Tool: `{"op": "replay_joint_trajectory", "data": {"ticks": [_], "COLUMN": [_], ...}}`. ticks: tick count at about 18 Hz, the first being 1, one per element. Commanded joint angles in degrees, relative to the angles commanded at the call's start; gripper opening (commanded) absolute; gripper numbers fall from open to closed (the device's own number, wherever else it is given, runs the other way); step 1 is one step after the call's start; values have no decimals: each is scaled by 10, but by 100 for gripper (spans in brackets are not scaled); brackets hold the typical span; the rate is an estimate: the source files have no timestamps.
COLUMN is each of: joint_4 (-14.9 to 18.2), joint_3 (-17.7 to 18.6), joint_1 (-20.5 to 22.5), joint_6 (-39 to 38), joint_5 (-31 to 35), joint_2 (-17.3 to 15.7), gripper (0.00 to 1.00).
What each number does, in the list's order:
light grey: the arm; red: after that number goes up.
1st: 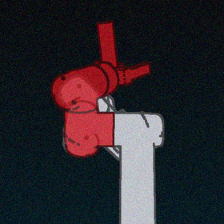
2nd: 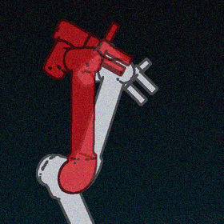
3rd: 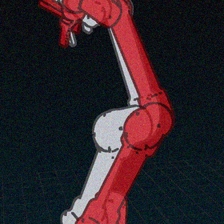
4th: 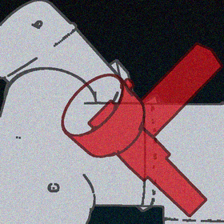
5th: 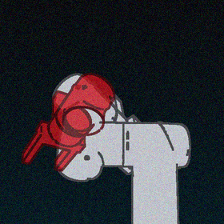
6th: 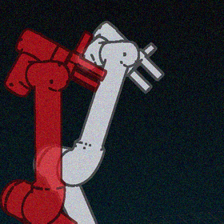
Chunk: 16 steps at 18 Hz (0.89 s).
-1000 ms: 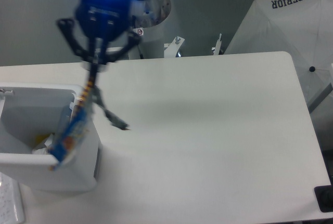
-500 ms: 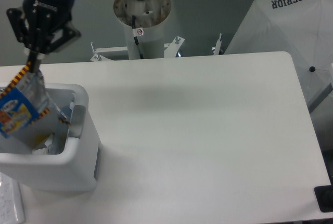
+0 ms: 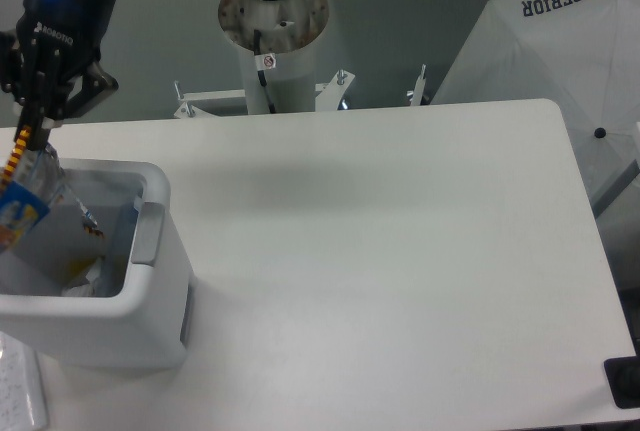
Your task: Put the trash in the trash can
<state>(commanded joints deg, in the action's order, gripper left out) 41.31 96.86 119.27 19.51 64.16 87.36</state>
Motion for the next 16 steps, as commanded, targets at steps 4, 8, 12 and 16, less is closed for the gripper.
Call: {"op": "replay_joint_trajectory", "data": {"ticks": [4,8,12,16], "joint_4": [0,1,-1,4], "joint_3": [-6,-18,-11,-6], "joint_1": [2,7,61,133], "joint_6": [2,2,60,130], "joint_5": [5,32,226,269], "joint_2": [-2,-3,14,37], "gripper": [100,100,100,100]}}
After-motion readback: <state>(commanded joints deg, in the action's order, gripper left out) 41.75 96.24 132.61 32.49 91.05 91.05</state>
